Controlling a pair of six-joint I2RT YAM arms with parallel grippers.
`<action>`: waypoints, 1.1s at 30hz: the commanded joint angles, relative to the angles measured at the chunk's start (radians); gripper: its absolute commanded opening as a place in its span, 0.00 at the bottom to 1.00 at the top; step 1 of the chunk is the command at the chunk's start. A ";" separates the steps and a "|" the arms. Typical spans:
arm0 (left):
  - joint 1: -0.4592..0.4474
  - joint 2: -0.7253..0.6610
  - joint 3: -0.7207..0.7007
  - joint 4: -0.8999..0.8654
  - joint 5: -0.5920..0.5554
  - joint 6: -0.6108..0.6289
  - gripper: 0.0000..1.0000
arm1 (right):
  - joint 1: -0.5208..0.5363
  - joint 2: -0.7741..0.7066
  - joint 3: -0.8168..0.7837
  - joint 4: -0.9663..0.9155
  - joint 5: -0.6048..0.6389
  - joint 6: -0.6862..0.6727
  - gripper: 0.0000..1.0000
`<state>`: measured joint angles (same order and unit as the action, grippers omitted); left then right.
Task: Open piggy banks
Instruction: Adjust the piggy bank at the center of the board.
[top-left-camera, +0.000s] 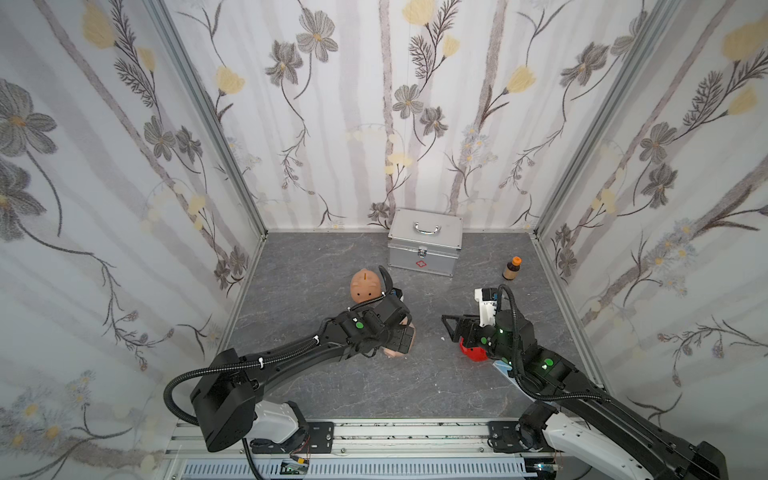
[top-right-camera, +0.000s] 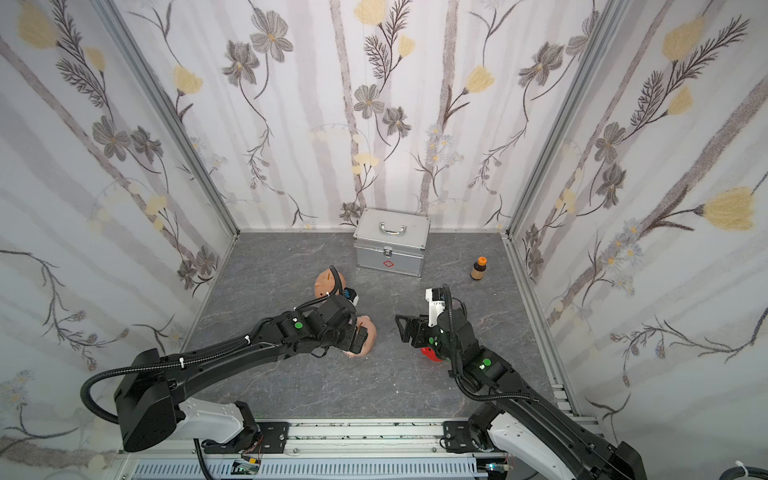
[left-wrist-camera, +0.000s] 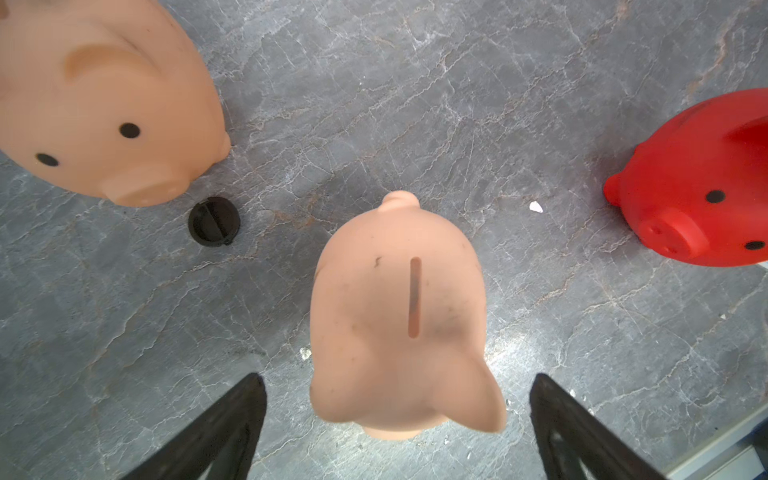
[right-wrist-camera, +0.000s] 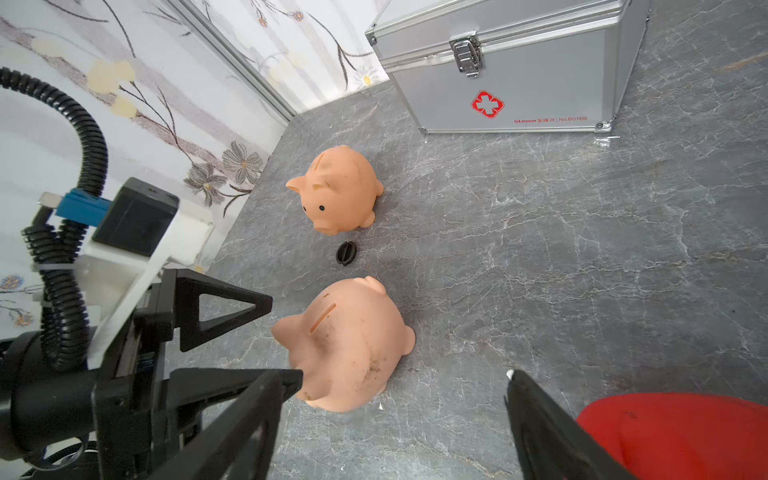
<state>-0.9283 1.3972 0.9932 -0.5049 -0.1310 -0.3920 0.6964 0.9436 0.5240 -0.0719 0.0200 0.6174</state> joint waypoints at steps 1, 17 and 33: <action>0.005 0.027 0.023 -0.023 0.019 0.029 1.00 | 0.001 -0.009 -0.005 0.026 0.010 0.024 0.87; -0.047 0.172 0.141 -0.158 -0.111 0.006 0.99 | -0.004 -0.019 -0.028 0.015 0.058 0.035 0.98; -0.092 0.232 0.185 -0.227 -0.163 -0.016 0.89 | -0.008 -0.021 -0.044 0.018 0.067 0.030 0.97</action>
<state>-1.0176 1.6264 1.1694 -0.6983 -0.2630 -0.3939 0.6888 0.9199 0.4835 -0.0731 0.0738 0.6426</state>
